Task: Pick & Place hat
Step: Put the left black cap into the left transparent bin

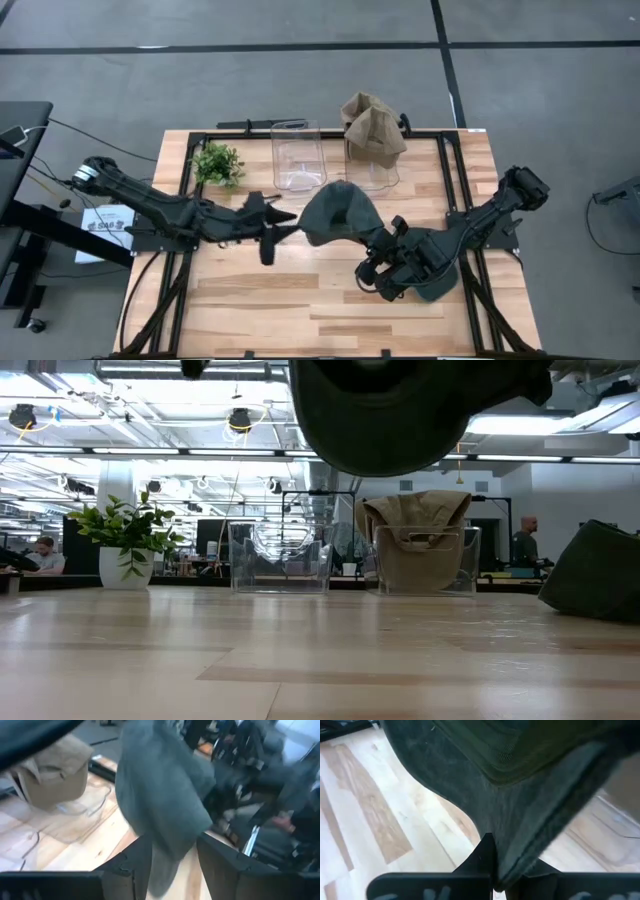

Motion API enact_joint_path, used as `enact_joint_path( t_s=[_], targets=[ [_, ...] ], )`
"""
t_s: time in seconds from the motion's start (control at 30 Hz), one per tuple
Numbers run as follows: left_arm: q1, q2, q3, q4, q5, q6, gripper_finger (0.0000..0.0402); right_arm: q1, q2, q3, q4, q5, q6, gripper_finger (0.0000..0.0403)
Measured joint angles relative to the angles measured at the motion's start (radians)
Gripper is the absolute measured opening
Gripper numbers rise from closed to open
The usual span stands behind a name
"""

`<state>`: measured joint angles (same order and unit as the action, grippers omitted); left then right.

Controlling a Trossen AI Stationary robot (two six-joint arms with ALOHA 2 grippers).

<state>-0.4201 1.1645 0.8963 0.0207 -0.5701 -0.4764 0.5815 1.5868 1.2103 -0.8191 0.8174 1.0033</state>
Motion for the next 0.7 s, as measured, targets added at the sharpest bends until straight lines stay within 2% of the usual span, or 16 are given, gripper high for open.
enact_joint_path(
  t_s=[0.17, 0.37, 0.47, 0.7],
  targets=[
    [0.007, -0.067, 0.000, 0.002, 0.004, 0.023, 0.0150, -0.014, 0.022, -0.001, 0.016, -0.035, -0.014, 0.0001],
    [0.040, -0.052, 0.000, 0.002, 0.101, 0.016, 0.0149, -0.038, 0.041, -0.003, 0.055, -0.066, -0.068, 0.0001],
    [0.071, -0.020, 0.000, -0.007, 0.143, -0.005, 0.0149, -0.053, 0.053, 0.000, 0.138, -0.092, -0.117, 0.0000],
    [0.157, 0.007, 0.000, -0.005, 0.310, -0.056, 0.0149, -0.038, 0.071, -0.002, 0.172, -0.123, -0.145, 0.0000]
  ],
)
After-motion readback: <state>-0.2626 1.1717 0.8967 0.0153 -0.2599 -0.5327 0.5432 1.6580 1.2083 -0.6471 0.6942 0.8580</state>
